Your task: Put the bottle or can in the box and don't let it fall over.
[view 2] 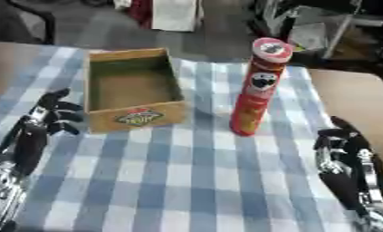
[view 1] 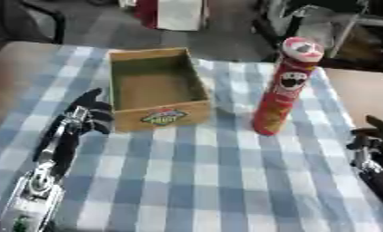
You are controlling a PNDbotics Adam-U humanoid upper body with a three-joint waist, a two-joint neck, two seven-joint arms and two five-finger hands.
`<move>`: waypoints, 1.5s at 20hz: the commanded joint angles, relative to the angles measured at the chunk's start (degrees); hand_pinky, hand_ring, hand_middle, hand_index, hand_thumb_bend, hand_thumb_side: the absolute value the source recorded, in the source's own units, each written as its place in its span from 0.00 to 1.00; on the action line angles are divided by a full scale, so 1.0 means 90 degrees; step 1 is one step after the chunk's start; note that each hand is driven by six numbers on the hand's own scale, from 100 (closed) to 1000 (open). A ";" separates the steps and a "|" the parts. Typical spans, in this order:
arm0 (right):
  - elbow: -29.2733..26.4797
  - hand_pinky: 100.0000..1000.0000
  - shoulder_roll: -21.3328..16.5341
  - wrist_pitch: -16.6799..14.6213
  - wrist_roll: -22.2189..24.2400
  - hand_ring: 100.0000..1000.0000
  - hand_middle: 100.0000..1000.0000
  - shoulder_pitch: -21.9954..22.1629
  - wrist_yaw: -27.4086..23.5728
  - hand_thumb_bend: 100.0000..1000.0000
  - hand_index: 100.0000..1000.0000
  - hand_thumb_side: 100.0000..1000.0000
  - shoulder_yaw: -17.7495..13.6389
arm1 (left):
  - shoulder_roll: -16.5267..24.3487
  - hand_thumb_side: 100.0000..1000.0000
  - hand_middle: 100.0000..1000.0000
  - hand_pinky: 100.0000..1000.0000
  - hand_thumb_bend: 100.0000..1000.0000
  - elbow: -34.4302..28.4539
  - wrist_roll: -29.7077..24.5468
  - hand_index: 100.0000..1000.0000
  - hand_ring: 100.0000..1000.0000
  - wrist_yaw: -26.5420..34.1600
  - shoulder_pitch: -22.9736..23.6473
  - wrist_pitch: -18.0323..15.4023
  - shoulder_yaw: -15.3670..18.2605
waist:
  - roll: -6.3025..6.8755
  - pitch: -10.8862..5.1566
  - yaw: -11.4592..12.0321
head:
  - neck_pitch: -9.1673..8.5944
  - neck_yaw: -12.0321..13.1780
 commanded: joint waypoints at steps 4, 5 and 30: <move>-0.0385 0.32 -0.0699 0.0080 -0.0002 0.55 0.63 -0.0109 0.0068 0.00 0.89 0.44 -0.0109 | 0.0045 1.00 0.63 0.49 0.21 -0.0103 0.0011 0.93 0.61 0.0022 -0.0040 0.0002 0.0037 | 0.0019 -0.0085 0.0024 | 0.0005 0.0006; -0.0460 0.33 -0.0884 0.0111 -0.0001 0.55 0.64 -0.0154 0.0081 0.00 0.90 0.42 -0.0139 | 0.0048 1.00 0.63 0.49 0.21 -0.0101 0.0007 0.93 0.61 0.0021 -0.0038 0.0002 0.0033 | 0.0014 -0.0091 0.0032 | 0.0012 -0.0006; 0.0788 0.89 -0.4578 0.0356 0.1898 0.96 0.97 -0.3504 -0.0528 0.00 1.00 0.71 0.0656 | 0.0090 1.00 0.63 0.49 0.21 -0.0097 -0.0119 0.93 0.62 0.0007 -0.0039 -0.0019 -0.0080 | 0.0029 -0.0141 0.0336 | 0.0016 -0.0259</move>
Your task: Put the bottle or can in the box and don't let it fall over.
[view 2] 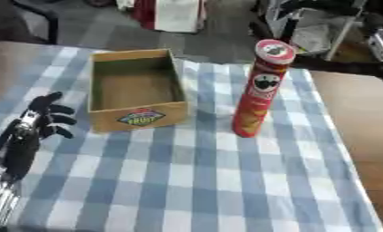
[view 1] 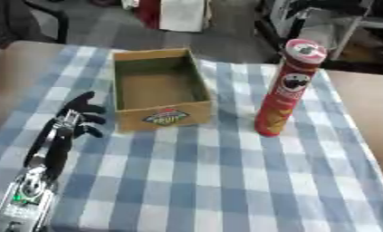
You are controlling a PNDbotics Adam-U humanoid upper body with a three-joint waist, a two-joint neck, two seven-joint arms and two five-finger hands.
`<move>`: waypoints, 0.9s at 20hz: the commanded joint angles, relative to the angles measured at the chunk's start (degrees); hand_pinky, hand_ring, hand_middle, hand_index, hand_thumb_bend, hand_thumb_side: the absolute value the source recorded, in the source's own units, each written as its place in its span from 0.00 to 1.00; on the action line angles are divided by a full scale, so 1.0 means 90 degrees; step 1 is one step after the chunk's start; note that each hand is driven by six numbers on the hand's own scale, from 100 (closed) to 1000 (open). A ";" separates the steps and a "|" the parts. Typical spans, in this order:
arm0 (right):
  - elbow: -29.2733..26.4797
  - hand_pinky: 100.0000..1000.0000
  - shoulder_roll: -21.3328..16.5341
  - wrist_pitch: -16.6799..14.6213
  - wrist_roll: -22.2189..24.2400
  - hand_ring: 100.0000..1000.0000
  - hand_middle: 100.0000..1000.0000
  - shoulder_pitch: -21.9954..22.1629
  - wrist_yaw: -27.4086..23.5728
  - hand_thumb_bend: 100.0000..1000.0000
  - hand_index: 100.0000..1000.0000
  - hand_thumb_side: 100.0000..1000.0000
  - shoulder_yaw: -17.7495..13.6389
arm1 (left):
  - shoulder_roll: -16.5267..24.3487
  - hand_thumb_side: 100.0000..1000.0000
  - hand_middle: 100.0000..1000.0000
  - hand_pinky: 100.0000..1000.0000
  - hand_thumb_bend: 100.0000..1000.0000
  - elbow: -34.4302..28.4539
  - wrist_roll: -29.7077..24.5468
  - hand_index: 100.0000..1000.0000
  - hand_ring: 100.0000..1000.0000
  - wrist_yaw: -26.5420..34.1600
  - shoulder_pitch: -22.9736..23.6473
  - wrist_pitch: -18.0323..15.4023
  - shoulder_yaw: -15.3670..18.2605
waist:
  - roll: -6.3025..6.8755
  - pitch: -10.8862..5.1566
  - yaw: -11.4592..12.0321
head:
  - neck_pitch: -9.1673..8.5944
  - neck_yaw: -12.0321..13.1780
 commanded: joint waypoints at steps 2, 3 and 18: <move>0.0746 0.89 -0.0026 -0.0078 0.0358 0.96 0.97 -0.0565 0.0068 0.00 1.00 0.76 0.0193 | 0.0079 1.00 0.63 0.49 0.21 -0.0094 -0.0036 0.93 0.62 0.0004 -0.0046 -0.0011 -0.0035 | 0.0035 -0.0104 0.0019 | 0.0021 -0.0044; 0.0946 0.89 0.0049 -0.0094 0.0407 0.96 0.97 -0.0701 0.0129 0.00 1.00 0.77 0.0237 | 0.0077 1.00 0.63 0.49 0.21 -0.0094 -0.0042 0.93 0.62 0.0003 -0.0045 -0.0012 -0.0040 | 0.0039 -0.0103 0.0022 | 0.0029 -0.0058; 0.2722 0.89 0.0995 -0.0419 0.0615 0.94 0.96 -0.1804 0.0837 0.00 1.00 0.86 0.0567 | 0.0049 1.00 0.63 0.49 0.21 -0.0082 -0.0087 0.93 0.62 0.0000 -0.0052 -0.0016 -0.0077 | 0.0070 -0.0102 0.0050 | 0.0047 -0.0305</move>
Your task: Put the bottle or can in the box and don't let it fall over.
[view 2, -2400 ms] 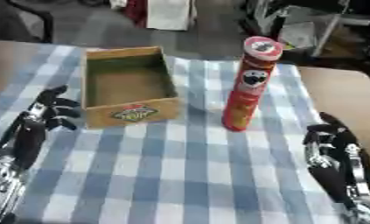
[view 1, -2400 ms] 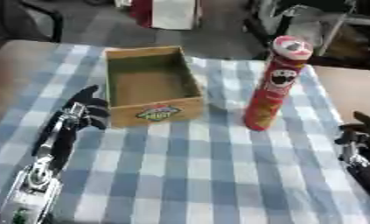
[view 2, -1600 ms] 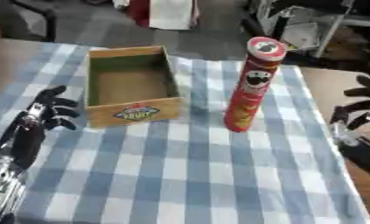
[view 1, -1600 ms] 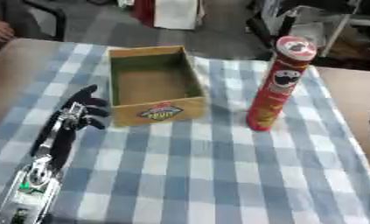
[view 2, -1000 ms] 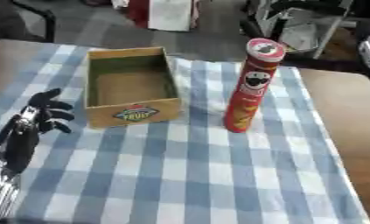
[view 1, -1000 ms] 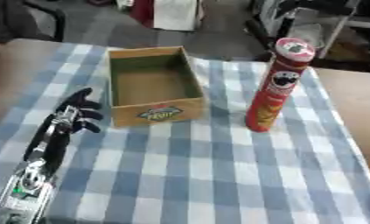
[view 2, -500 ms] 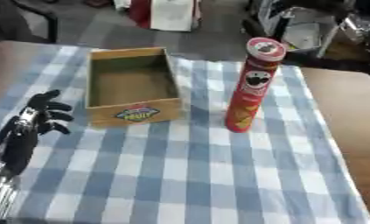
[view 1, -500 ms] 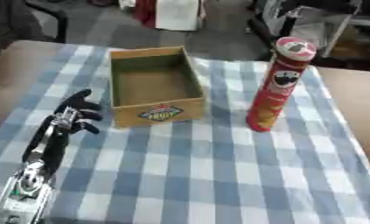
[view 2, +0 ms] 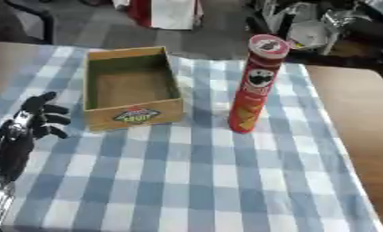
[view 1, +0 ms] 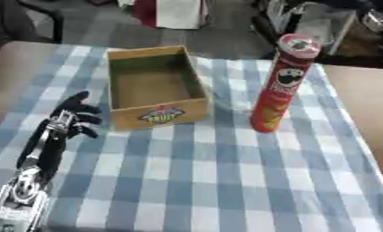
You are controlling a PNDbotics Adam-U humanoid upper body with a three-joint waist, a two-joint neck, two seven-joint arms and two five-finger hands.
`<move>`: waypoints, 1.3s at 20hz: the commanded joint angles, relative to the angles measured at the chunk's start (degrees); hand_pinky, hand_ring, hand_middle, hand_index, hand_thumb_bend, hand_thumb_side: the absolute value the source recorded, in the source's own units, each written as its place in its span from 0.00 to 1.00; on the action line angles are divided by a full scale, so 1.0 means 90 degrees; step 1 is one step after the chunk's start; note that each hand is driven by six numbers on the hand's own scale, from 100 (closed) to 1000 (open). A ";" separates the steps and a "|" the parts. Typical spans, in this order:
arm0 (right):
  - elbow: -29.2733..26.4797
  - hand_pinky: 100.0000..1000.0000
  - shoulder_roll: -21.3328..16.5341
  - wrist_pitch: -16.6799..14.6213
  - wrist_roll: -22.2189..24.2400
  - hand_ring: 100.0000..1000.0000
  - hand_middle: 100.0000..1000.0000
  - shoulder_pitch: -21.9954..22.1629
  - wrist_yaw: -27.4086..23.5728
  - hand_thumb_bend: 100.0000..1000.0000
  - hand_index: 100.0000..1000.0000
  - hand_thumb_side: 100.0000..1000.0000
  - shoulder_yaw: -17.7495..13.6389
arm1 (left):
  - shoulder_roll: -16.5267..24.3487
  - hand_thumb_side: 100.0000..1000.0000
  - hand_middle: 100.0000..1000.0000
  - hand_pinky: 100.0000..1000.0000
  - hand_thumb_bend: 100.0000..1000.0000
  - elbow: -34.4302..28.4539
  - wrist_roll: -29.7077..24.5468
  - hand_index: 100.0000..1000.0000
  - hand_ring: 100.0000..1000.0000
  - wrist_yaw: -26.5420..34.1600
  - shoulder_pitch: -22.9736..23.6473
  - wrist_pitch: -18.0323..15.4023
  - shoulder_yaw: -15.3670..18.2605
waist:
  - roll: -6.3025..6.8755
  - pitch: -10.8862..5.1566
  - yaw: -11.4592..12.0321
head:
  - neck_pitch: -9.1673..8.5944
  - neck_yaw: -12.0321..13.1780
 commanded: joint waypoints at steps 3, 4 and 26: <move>0.0231 0.89 0.0066 -0.0068 0.0043 0.94 0.96 -0.0260 0.0170 0.00 1.00 0.88 0.0004 | 0.0051 1.00 0.63 0.49 0.21 -0.0083 -0.0034 0.93 0.62 0.0000 -0.0058 -0.0008 -0.0017 | 0.0019 -0.0100 0.0010 | -0.0033 -0.0095; 0.0282 0.89 0.0102 -0.0071 0.0051 0.94 0.96 -0.0288 0.0193 0.00 1.00 0.88 0.0012 | 0.0049 1.00 0.63 0.49 0.21 -0.0082 -0.0037 0.93 0.62 0.0000 -0.0058 -0.0008 -0.0017 | 0.0019 -0.0100 0.0012 | -0.0039 -0.0106; 0.0700 0.89 0.0729 -0.0227 0.0298 0.93 0.95 -0.0945 0.0466 0.00 1.00 0.89 0.0230 | 0.0026 1.00 0.63 0.49 0.21 -0.0072 -0.0088 0.92 0.63 0.0003 -0.0049 -0.0015 -0.0061 | 0.0023 -0.0093 0.0039 | -0.0286 -0.0604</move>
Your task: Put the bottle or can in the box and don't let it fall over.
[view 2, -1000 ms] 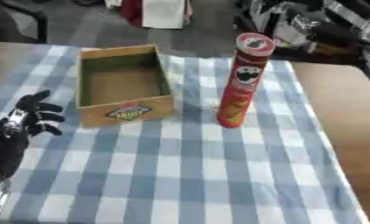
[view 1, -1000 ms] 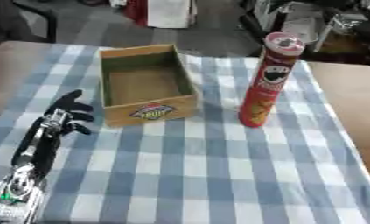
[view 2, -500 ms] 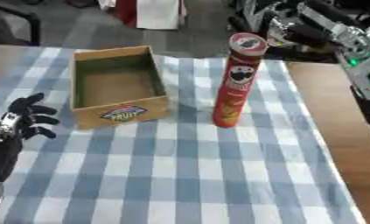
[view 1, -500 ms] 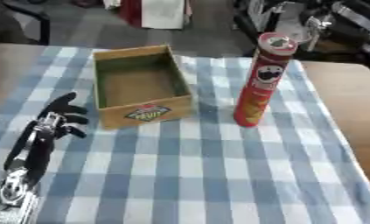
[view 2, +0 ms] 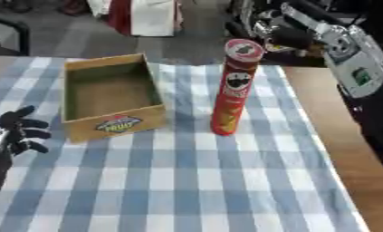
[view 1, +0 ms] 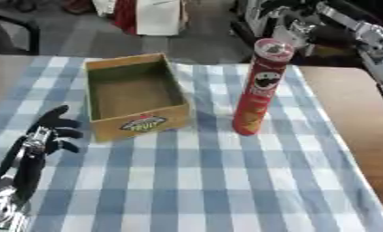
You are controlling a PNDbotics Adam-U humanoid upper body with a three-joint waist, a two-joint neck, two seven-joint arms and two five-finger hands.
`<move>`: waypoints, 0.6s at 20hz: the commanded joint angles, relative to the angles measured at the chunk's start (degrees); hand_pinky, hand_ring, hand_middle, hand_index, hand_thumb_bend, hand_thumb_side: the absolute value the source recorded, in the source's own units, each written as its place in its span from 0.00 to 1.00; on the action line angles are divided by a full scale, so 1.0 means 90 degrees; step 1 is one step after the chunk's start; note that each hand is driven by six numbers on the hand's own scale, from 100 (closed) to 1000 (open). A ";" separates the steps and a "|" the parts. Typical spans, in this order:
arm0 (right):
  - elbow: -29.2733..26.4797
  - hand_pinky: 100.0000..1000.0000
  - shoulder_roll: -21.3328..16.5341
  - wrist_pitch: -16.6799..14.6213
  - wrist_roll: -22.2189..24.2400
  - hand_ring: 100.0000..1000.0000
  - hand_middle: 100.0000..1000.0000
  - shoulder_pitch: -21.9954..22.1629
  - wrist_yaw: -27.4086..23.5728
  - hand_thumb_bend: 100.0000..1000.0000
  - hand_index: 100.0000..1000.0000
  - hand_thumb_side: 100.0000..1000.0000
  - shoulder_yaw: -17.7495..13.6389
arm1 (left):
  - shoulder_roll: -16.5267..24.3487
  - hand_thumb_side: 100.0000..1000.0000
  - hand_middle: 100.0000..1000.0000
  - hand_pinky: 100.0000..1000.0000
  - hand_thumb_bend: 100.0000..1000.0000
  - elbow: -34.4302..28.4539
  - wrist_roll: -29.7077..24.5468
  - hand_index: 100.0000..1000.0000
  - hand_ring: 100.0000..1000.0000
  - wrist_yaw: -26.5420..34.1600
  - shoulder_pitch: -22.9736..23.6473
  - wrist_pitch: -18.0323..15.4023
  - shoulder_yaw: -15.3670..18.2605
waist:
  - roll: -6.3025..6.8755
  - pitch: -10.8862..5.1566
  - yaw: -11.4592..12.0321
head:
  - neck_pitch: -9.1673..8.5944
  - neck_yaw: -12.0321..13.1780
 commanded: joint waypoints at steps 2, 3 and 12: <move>-0.0088 0.89 0.0038 -0.0032 0.0104 0.93 0.95 -0.0263 -0.0031 0.00 1.00 0.89 0.0041 | 0.0023 1.00 0.63 0.49 0.21 -0.0071 -0.0036 0.92 0.63 0.0004 -0.0053 -0.0012 -0.0026 | 0.0029 -0.0089 0.0031 | -0.0114 -0.0112; -0.0083 0.90 0.0078 -0.0035 0.0132 0.93 0.95 -0.0299 -0.0027 0.00 1.00 0.89 0.0061 | 0.0019 1.00 0.63 0.49 0.21 -0.0071 -0.0039 0.92 0.63 0.0004 -0.0057 -0.0013 -0.0029 | 0.0035 -0.0087 0.0046 | -0.0116 -0.0139; -0.0309 0.93 0.0147 -0.0027 0.0682 0.97 0.98 -0.0318 -0.0083 0.00 1.00 0.99 0.0339 | 0.0019 1.00 0.63 0.49 0.21 -0.0070 -0.0046 0.92 0.63 0.0005 -0.0058 -0.0011 -0.0028 | 0.0019 -0.0080 0.0068 | -0.0186 -0.0291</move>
